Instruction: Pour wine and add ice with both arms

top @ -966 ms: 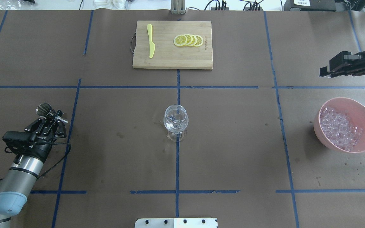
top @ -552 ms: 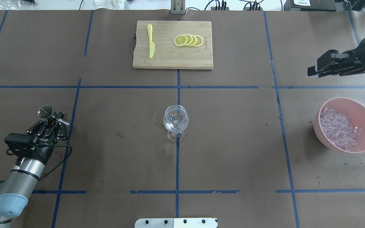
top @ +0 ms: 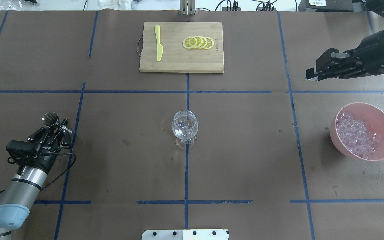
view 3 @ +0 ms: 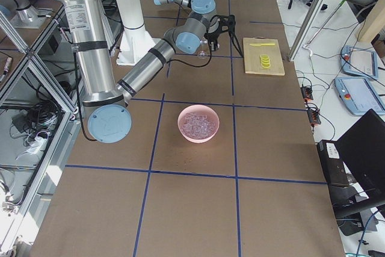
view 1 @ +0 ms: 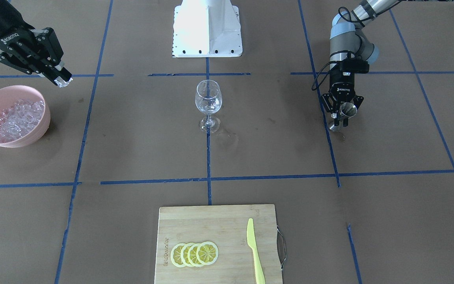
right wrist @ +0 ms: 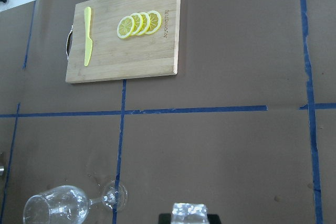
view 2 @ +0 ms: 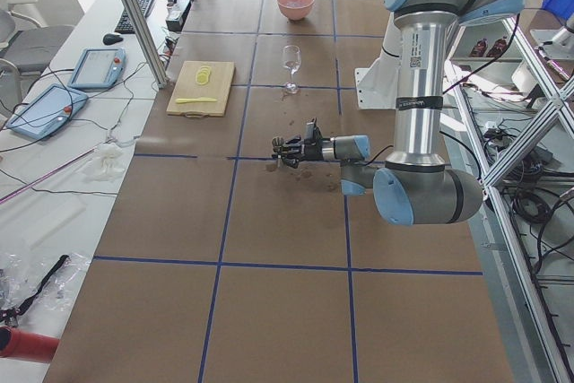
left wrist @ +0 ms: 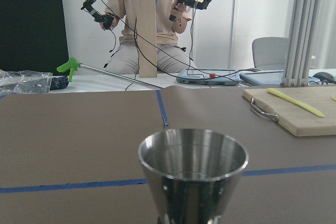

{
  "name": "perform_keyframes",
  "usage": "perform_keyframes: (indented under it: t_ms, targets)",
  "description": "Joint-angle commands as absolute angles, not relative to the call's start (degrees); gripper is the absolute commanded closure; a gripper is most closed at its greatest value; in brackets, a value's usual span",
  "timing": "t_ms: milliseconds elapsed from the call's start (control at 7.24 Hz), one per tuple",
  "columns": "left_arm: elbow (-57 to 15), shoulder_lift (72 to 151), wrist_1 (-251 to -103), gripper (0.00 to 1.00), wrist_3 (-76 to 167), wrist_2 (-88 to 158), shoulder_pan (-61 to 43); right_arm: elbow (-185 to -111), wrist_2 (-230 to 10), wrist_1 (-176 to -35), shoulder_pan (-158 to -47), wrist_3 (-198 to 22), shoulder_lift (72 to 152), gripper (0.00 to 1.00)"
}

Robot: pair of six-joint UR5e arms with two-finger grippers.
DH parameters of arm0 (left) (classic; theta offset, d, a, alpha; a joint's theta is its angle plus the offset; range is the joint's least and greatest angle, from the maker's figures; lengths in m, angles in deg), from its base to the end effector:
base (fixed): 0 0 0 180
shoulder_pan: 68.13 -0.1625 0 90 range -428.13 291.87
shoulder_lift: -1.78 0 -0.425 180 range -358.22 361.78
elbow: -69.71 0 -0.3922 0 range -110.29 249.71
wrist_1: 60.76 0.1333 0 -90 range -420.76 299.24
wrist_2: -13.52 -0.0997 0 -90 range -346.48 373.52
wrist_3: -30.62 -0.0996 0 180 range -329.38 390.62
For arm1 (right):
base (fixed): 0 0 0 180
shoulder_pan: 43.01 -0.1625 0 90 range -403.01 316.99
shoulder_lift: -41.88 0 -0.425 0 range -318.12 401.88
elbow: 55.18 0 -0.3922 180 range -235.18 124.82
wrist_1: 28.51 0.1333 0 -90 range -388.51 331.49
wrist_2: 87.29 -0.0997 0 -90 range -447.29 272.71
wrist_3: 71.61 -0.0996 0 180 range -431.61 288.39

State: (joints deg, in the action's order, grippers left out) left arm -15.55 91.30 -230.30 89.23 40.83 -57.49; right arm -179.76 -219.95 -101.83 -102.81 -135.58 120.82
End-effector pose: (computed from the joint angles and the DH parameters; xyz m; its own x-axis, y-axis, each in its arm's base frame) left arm 0.4091 -0.3025 0.5395 0.7088 0.1100 -0.6968 0.6517 0.2761 0.7065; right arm -0.1780 -0.4366 0.2449 0.3564 -0.0292 0.9339 -0.1973 0.9746 0.1058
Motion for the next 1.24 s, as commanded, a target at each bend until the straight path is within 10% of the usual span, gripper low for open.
perform_keyframes:
  t_ms: [0, 276, 1104]
  targets:
    - [-15.63, 91.34, -230.38, 0.42, 88.89, 40.94, -57.49, -179.81, -219.92, -101.81, -101.73, -137.34, 119.14, 1.0]
    - [-16.59, 91.17, -230.82, 0.05, 87.67, 43.38, -57.4, -179.73, -219.31, -101.81, -99.97, -138.49, 117.73, 1.0]
    - [-18.52, 87.58, -230.47, 0.0, 87.05, 55.84, -55.3, -179.11, -217.81, -101.98, -96.1, -140.35, 113.52, 1.0]
